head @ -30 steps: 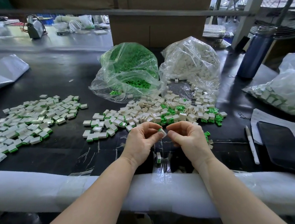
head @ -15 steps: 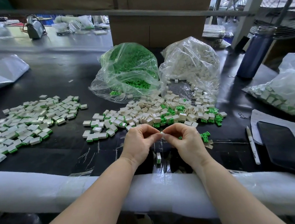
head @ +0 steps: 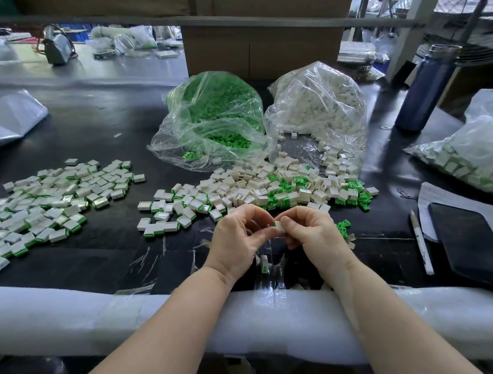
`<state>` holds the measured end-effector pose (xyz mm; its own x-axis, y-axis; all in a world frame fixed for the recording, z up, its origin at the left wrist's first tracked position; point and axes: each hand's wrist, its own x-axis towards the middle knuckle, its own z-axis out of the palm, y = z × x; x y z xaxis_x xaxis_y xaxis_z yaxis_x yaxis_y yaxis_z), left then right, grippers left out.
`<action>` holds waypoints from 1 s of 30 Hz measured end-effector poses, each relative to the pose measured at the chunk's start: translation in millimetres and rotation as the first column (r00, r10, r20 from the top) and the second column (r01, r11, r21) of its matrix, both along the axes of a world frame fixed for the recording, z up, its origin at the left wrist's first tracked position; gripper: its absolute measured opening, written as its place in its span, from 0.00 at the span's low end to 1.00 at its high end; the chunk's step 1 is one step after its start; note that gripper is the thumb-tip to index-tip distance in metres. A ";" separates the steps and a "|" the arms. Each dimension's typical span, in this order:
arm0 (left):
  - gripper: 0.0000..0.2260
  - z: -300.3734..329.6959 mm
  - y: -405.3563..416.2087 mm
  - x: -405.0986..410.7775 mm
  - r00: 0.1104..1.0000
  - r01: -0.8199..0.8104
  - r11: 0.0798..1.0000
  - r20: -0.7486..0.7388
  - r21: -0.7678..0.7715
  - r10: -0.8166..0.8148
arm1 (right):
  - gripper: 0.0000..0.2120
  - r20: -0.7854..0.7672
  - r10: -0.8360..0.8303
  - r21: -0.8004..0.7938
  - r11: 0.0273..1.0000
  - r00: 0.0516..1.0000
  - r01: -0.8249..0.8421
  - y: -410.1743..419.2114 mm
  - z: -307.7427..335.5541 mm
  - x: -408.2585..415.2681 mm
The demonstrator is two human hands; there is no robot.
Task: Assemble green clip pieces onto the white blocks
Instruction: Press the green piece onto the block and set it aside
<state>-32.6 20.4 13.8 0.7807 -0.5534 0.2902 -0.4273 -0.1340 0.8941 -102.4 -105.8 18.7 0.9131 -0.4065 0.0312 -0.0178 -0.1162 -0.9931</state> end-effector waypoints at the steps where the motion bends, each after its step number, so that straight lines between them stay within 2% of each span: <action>1: 0.07 0.0 -0.4 -0.3 1.000 -0.006 1.000 0.007 -0.006 0.006 | 0.08 -0.001 0.000 0.011 1.000 1.000 0.000 0.0 0.3 -0.1; 8: 0.08 -3.4 -1.9 -0.6 0.995 0.011 0.997 0.098 0.079 -0.018 | 0.09 -0.009 -0.015 0.038 0.999 1.000 0.016 -1.2 0.9 -0.5; 11: 0.08 -3.0 -2.3 -1.8 0.988 -0.018 0.998 0.154 0.061 0.009 | 0.09 -0.002 -0.022 0.066 0.998 1.000 0.022 -1.8 1.3 -0.6; 16: 0.07 -1.4 -2.6 -3.0 0.986 -0.002 0.997 0.166 0.074 -0.011 | 0.09 -0.002 -0.023 0.082 0.996 1.000 0.023 -1.8 1.6 -0.3; 22: 0.05 -0.7 -3.9 -5.3 0.956 -0.012 0.990 0.291 0.144 -0.031 | 0.09 -0.010 -0.019 0.123 0.992 1.000 0.020 -3.0 2.3 -0.2; 30: 0.04 -0.2 -5.7 -5.7 0.948 0.014 0.983 0.310 0.184 -0.072 | 0.10 0.023 -0.059 0.164 0.985 0.998 0.054 -4.2 0.0 -0.4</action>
<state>-38.3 14.7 13.6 0.6399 -0.6493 0.4109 -0.6913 -0.2530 0.6768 -102.8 -109.9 18.7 0.8882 -0.4592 -0.0146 0.0085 0.0481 -0.9988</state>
